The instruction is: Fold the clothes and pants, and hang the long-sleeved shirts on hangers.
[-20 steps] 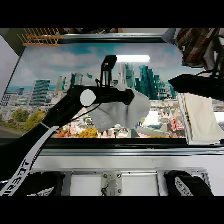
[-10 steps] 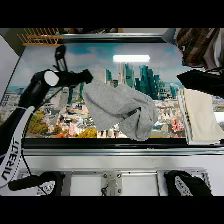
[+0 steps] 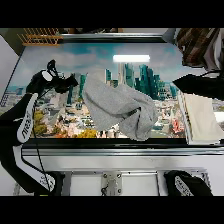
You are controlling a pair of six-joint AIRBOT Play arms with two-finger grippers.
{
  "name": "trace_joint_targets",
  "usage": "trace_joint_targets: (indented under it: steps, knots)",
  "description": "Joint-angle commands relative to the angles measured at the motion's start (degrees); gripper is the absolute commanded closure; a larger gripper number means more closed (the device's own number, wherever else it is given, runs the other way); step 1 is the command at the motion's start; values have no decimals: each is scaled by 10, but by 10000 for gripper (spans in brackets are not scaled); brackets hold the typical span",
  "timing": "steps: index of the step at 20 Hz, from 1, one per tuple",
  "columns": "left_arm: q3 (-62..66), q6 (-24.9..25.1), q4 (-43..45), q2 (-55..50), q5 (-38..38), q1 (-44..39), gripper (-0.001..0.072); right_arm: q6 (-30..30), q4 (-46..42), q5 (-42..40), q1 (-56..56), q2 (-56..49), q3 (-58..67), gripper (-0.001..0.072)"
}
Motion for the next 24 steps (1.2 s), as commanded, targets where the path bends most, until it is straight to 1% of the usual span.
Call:
trace_joint_targets:
  steps: [1,3,7,8,9,10,13,14,15,16,17,18,19,22,24]
  knots:
    - [85,17,-1,-78,-63,-24,14,0,1,7,1,-15,0,690]
    - [128,31,-1,-108,-87,-47,13,0,1,10,1,-30,0,690]
    - [181,30,-1,-141,-90,-78,15,0,0,21,0,-63,0,689]
    - [190,25,0,-148,-93,-80,149,0,0,19,-1,-73,0,689]
    - [194,24,0,-151,-94,-83,414,0,-1,19,-4,-85,0,689]
    - [199,20,0,-151,-96,-84,704,0,-13,19,-11,-101,0,686]
    - [235,20,1,-151,-115,-75,697,28,-84,14,-40,-173,0,681]
    - [248,20,1,-151,-121,-71,697,30,-94,7,-49,-210,0,667]
    - [259,20,0,-151,-125,-68,697,30,-91,-2,-55,-248,0,493]
    - [265,20,1,-151,-129,-69,698,30,-86,-13,-56,-287,0,219]
    - [267,20,1,-151,-135,-68,697,30,-79,-30,-56,-327,0,101]
    - [266,20,1,-151,-142,-68,697,25,-67,-47,-54,-362,0,164]
    - [261,20,1,-151,-146,-68,697,13,-45,-65,-50,-393,0,251]
    - [242,20,1,-151,-154,-69,697,-29,35,-104,-32,-449,0,253]
    - [240,20,1,-151,-157,-69,698,-31,45,-125,-19,-462,0,253]
